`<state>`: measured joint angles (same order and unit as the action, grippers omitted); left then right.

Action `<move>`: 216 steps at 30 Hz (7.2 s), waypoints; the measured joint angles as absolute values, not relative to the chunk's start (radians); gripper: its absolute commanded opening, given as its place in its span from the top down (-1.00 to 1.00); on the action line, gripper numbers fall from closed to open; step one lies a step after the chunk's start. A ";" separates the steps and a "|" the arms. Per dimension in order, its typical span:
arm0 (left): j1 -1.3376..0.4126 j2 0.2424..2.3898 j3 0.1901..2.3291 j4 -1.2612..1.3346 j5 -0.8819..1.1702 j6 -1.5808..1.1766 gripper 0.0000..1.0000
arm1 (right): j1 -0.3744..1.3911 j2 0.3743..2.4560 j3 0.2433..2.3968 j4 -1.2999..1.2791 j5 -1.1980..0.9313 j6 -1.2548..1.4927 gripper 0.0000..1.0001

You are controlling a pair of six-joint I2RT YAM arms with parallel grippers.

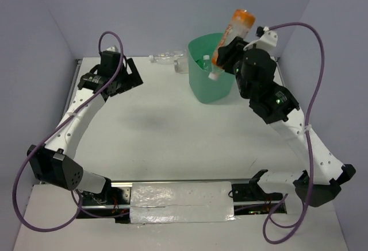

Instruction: Put the plastic bottles in the bin

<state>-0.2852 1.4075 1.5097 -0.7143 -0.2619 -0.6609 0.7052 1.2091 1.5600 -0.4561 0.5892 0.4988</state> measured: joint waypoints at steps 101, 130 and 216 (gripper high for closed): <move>-0.192 2.780 2.486 -0.122 -0.067 -1.750 -0.99 | 0.444 1.263 1.497 -0.490 0.455 0.388 -1.00; -0.203 2.846 2.473 0.025 -0.074 -1.809 -0.30 | 0.444 1.286 1.497 -0.498 0.451 0.403 -1.00; -0.250 1.961 2.275 -0.278 0.060 -0.824 -0.99 | 0.474 0.830 1.321 -0.847 0.537 0.535 -1.00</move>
<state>-0.2501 1.9614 2.2753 -0.2783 0.0601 -0.8238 0.4740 0.8295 1.3209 -0.8467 0.5365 0.5346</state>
